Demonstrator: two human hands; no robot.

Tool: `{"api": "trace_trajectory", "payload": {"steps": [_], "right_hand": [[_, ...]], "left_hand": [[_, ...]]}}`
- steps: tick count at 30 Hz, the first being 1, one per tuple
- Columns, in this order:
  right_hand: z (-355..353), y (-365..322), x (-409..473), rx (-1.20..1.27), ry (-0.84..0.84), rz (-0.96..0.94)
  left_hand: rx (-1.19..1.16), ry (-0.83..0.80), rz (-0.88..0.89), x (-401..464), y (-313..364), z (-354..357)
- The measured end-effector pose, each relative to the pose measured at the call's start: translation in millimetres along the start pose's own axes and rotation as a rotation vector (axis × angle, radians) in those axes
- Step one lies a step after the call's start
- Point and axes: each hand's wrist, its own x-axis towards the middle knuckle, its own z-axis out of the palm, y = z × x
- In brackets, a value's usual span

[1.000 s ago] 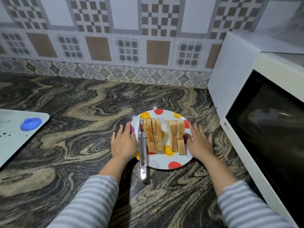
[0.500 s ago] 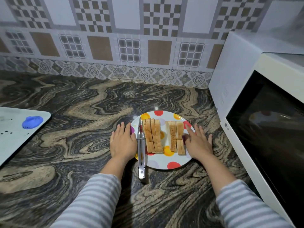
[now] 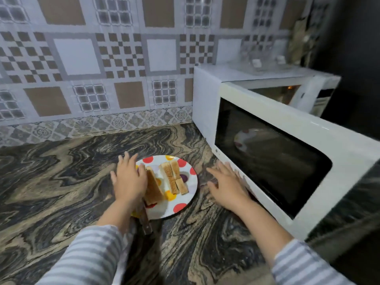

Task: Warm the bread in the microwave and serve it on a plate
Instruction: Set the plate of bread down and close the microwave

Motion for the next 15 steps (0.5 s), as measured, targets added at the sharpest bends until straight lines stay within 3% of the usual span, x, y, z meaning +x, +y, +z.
{"api": "trace_trajectory", "payload": {"steps": [5, 9, 15], "right_hand": [[-65.8, -24.4, -68.3, -0.292, 0.480, -0.095], [-108.6, -21.4, -109.0, -0.573, 0.834, 0.019], [-143.0, 22.0, -126.8, -0.706, 0.812, 0.298]], "left_hand": [[-0.091, -0.083, 0.343, -9.7, 83.3, 7.7], [-0.133, -0.159, 0.605, -28.4, 154.0, 14.9], [0.012, -0.162, 1.003, -45.2, 234.3, 32.7]]}}
